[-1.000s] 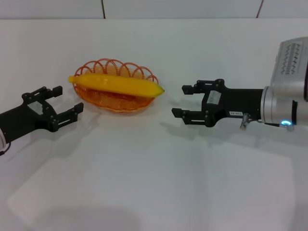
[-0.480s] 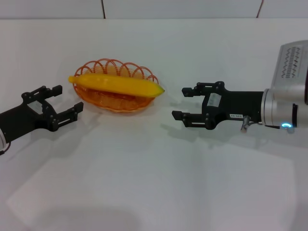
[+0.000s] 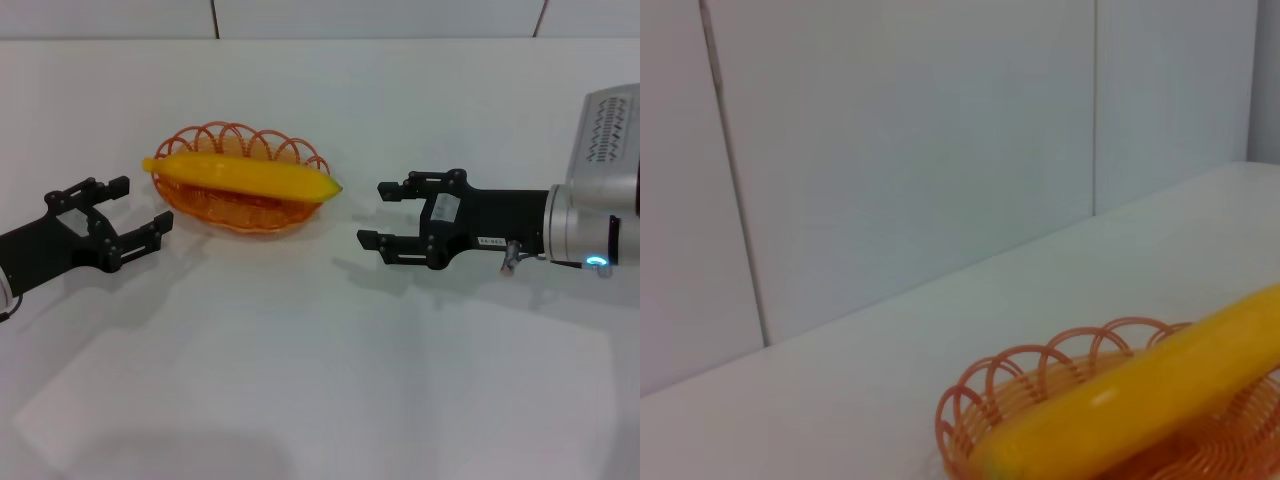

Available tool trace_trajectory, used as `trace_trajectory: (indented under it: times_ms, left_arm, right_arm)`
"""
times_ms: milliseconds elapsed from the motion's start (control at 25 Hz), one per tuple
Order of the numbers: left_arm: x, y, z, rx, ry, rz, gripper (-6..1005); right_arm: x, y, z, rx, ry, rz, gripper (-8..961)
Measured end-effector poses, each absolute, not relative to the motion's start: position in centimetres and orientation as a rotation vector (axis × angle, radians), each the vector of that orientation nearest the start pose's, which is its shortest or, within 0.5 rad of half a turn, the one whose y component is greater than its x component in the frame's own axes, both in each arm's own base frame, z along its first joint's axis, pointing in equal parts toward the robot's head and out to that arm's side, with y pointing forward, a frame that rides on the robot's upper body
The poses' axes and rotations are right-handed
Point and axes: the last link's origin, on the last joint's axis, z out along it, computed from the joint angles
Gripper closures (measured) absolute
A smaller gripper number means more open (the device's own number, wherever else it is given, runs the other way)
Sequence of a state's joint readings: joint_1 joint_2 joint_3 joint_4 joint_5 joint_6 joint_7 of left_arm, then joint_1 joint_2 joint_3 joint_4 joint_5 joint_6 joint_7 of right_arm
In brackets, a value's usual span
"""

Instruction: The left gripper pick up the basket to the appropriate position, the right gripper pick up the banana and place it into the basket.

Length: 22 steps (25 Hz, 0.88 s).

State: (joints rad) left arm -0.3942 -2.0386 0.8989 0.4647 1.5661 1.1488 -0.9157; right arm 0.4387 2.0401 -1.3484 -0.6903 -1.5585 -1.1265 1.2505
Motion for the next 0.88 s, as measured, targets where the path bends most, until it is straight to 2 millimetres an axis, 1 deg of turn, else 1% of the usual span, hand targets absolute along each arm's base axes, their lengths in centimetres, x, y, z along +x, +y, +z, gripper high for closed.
trace_trajectory:
  times_ms: [880]
  left_arm:
    - [-32.97,32.83,-0.77,-2.353,-0.473,-0.499,229]
  right_arm:
    - [25.71,33.80,-4.97,-2.707,0.385,0.469,252]
